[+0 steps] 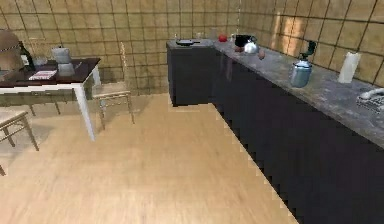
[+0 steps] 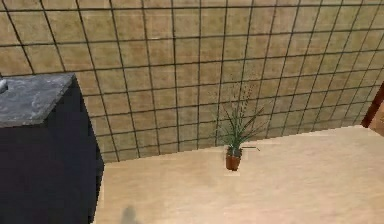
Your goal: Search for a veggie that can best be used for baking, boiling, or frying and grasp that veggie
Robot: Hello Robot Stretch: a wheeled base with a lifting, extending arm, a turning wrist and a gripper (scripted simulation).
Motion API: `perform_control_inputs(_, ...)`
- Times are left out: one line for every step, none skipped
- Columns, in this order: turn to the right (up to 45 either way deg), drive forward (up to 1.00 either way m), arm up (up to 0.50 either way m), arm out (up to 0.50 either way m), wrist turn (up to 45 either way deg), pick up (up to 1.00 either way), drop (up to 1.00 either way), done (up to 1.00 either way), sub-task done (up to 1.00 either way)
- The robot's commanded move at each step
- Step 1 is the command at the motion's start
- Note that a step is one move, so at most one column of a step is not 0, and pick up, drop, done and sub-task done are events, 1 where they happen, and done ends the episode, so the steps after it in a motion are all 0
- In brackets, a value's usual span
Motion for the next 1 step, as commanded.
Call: perform_control_inputs(0.0,1.00,0.00,0.00,0.0,0.00,0.00,0.00,0.00)
